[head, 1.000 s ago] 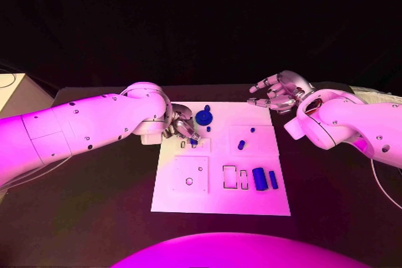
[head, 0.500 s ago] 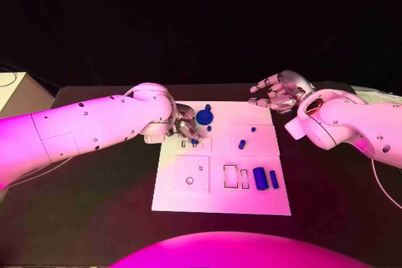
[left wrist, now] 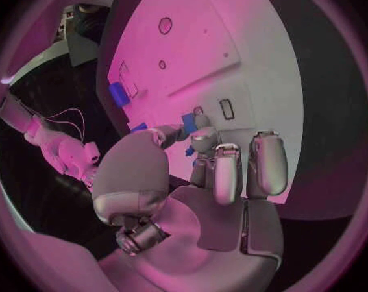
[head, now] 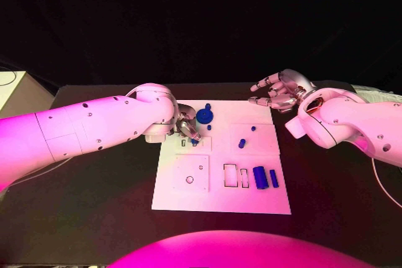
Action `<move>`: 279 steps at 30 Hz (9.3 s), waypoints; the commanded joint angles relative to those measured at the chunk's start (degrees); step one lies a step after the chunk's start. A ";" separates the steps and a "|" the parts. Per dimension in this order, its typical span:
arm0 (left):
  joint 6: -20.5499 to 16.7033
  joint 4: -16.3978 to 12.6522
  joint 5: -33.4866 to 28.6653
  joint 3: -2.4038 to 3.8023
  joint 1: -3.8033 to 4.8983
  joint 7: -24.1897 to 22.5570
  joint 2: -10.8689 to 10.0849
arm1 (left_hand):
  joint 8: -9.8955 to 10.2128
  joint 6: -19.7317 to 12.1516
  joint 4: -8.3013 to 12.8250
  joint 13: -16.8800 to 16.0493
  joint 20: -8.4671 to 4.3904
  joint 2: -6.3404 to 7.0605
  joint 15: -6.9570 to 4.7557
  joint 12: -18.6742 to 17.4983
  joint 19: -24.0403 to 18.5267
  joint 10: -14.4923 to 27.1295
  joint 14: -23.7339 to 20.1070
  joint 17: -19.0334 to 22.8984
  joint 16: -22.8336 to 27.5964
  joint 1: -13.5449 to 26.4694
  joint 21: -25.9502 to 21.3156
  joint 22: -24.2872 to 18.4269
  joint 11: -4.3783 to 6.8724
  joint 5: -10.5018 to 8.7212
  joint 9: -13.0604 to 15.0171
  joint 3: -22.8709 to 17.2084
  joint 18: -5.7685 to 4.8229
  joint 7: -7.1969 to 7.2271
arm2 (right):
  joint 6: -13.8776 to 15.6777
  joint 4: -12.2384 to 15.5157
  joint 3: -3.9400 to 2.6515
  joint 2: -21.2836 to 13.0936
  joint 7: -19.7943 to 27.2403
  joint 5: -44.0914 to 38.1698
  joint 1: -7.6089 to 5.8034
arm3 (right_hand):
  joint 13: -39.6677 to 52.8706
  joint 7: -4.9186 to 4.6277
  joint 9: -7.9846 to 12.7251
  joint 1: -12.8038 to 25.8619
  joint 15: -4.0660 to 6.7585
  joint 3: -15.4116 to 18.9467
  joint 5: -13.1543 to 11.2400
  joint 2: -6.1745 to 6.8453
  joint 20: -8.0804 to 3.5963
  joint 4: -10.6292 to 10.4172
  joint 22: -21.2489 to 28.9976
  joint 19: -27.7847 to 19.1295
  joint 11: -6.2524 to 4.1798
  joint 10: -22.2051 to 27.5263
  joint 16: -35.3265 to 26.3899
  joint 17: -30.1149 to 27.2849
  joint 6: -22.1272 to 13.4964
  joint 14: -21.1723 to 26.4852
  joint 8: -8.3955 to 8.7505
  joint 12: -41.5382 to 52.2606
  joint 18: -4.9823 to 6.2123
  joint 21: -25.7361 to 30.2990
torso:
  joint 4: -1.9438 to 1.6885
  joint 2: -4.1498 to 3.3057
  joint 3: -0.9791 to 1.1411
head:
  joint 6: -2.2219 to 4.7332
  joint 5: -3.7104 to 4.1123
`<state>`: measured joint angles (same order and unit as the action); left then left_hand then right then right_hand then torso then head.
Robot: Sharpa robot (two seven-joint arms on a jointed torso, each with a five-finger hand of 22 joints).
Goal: Assemble the parts on the task board
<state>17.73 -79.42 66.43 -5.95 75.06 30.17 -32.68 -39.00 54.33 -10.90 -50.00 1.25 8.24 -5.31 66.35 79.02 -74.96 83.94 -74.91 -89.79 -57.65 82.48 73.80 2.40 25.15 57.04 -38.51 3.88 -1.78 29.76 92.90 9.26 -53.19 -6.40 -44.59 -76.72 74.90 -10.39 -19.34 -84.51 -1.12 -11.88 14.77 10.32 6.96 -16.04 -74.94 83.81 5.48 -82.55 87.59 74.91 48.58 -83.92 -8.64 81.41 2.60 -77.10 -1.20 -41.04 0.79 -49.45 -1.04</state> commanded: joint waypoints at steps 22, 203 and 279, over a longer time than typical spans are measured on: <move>2.32 0.03 1.07 -0.28 -0.04 -0.10 -0.04 | 0.21 -0.06 11.76 0.33 0.29 0.18 0.10 -0.01 0.11 -0.24 5.96 -14.76 -0.01 -0.73 0.02 0.00 0.05 0.21 0.06 -11.26 -0.21 0.24 | -0.45 -0.07 -0.02 0.12 0.34 -0.43 0.04 | 7.12 0.01 -0.08 0.68 0.12 -0.30 -0.30 -0.07 -0.10 -0.08 -6.91 -0.27 -0.08 0.49 -0.18 9.52 -0.45 -4.52 -0.24 -0.22 0.54 0.20 | -0.04 -0.01 -0.02 | 0.00 -0.09; -3.25 -2.18 -1.86 -1.01 -0.24 -0.56 -2.27 | 2.19 1.18 -5.69 3.04 0.19 1.58 0.14 -0.53 -0.85 1.39 5.56 -13.47 0.79 4.48 -1.58 -1.38 -0.07 -12.98 -0.81 17.05 0.16 0.39 | -0.56 -0.35 -0.01 -0.25 1.08 0.31 0.61 | 6.13 -0.12 0.14 3.78 0.08 0.01 -1.10 0.29 -0.10 -0.49 -5.63 -1.12 0.04 1.26 -1.09 8.05 -1.97 -4.12 -0.97 -1.01 0.98 2.63 | -0.07 0.07 -0.01 | -0.17 0.30; -9.72 -6.45 -3.56 0.74 -4.54 -0.53 -6.21 | 4.90 -1.12 -5.34 5.60 1.07 -1.69 1.00 -1.11 -2.21 4.10 5.08 -12.04 1.73 -4.62 -3.13 -3.33 -1.11 -11.77 -3.70 16.67 0.63 -0.81 | -1.57 -0.46 0.02 -0.83 0.65 0.36 0.92 | 6.31 -0.08 0.11 4.17 0.09 0.14 -0.97 -0.02 -0.10 -0.46 -5.76 -0.99 0.01 1.03 -1.09 8.09 -1.88 -4.14 -1.19 -0.77 0.93 2.46 | -0.01 0.01 0.02 | 0.30 0.48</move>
<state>4.93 -85.91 62.08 -5.01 70.76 29.59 -39.05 -33.71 52.84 -16.36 -44.34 2.27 6.57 -4.49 64.91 76.38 -70.45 83.94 -74.91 -87.86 -61.90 79.15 70.39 1.24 13.11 53.29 -21.52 3.88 -2.53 28.84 92.44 9.30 -53.99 -5.96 -44.23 -75.82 74.90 -10.32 -19.30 -80.82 -1.12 -12.18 13.87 10.25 6.96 -16.50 -74.92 82.99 5.49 -81.74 86.69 74.92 47.01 -83.92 -9.53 80.67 2.61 -74.83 -1.20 -41.03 0.80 -49.14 -0.58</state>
